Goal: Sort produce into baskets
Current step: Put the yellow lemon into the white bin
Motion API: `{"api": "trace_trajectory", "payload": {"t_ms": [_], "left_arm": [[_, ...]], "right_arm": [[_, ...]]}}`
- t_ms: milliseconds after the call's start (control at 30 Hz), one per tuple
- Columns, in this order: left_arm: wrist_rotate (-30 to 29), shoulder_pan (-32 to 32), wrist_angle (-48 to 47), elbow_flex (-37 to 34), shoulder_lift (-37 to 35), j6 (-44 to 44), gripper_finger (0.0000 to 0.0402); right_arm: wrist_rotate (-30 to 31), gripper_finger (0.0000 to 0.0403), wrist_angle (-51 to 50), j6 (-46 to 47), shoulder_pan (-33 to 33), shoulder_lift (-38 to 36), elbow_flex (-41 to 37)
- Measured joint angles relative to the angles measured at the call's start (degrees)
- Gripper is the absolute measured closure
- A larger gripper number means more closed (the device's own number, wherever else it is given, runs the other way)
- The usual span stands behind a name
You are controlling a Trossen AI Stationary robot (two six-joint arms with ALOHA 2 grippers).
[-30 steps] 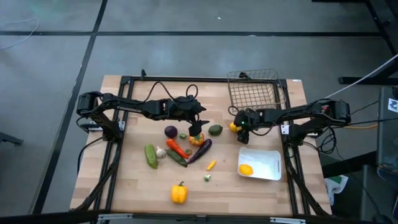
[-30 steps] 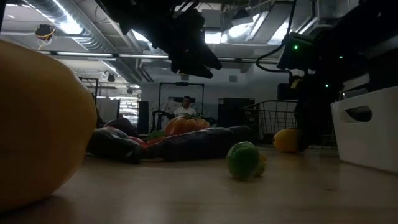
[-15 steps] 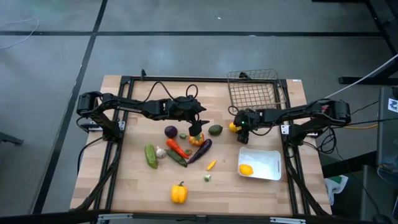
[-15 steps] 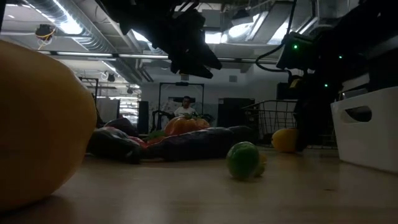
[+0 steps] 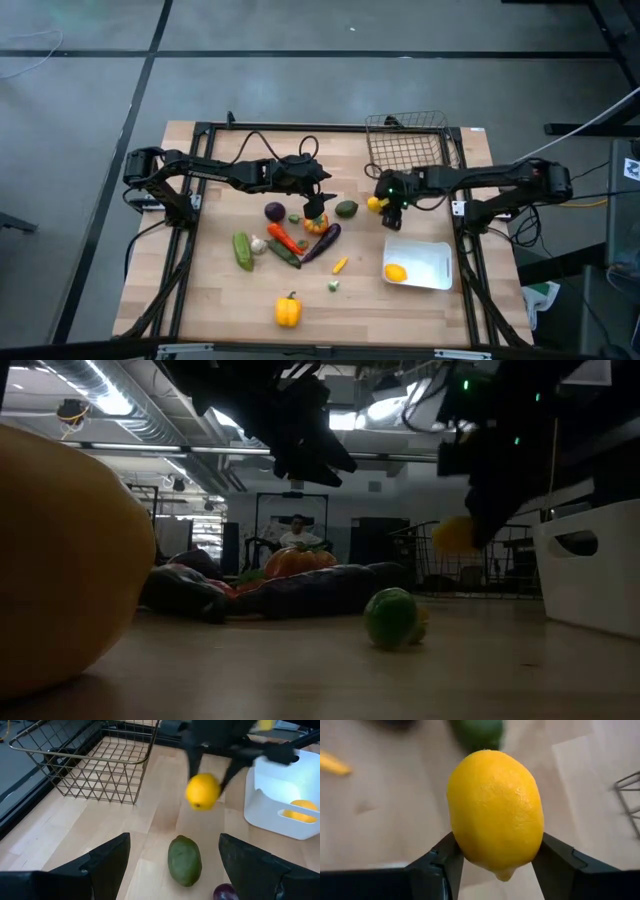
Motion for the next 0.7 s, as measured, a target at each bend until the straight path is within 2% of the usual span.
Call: {"api": "trace_trajectory", "payload": {"t_ms": [333,467,700], "left_arm": [[0.0,-0.8,0.0,0.0,0.0,0.0,0.01],[0.0,-1.3,0.0,0.0,0.0,0.0,0.01],[0.0,-2.2,0.0,0.0,0.0,0.0,0.01]], "right_arm": [[-0.4,0.021,-18.7,9.2,17.7,-0.2,11.9],[-2.4,0.021,-21.4,13.1,24.6,-0.2,12.4],[-3.5,0.021,-22.6,14.4,33.5,-0.2,12.4]]}}
